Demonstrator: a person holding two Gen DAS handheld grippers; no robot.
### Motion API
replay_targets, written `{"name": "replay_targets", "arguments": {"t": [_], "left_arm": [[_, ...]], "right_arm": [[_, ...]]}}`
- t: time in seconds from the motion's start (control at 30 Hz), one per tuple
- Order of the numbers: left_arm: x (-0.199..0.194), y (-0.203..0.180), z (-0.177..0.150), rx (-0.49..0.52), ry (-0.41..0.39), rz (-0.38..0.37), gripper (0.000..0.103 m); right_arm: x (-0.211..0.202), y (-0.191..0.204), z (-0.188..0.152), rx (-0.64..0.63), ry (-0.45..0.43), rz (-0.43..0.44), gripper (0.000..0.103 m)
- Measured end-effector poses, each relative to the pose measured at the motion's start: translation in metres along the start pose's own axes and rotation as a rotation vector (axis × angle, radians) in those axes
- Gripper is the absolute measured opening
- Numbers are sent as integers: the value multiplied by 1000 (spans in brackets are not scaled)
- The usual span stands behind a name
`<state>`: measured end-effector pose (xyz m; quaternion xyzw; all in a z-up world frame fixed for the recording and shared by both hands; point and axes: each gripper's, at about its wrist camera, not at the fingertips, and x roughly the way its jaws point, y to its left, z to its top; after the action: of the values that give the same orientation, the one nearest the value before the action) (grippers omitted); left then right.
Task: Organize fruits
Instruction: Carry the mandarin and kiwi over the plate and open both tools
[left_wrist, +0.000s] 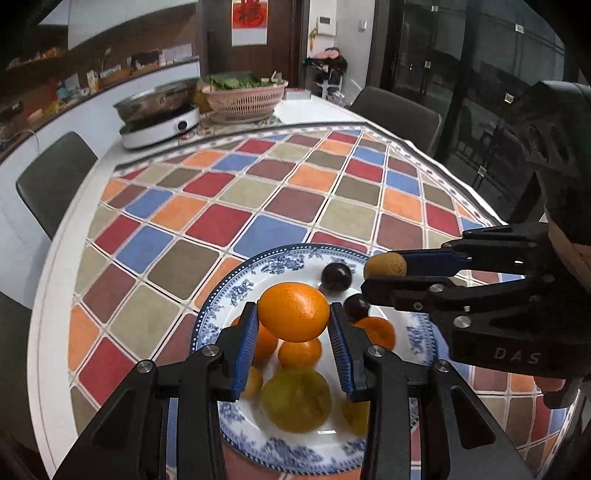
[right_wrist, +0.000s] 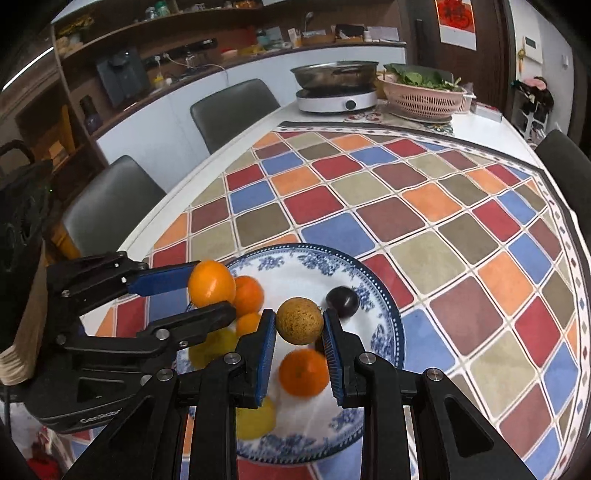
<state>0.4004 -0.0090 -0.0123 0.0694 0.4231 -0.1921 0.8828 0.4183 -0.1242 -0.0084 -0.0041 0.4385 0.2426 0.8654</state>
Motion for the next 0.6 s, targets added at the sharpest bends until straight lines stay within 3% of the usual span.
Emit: {"name": "replay_targets", "arguments": {"t": [0.4, 0.47, 0.5, 0.6], "left_arm": [[29, 2, 0, 35, 68, -3, 38], [29, 1, -1, 33, 67, 0, 43], [27, 1, -1, 29, 61, 4, 50], [19, 0, -5, 16, 47, 17, 52]], "right_arm": [[30, -16, 0, 70, 59, 38, 27], [30, -16, 0, 76, 56, 41, 28], [29, -16, 0, 77, 51, 41, 29], [23, -17, 0, 82, 36, 31, 34]]}}
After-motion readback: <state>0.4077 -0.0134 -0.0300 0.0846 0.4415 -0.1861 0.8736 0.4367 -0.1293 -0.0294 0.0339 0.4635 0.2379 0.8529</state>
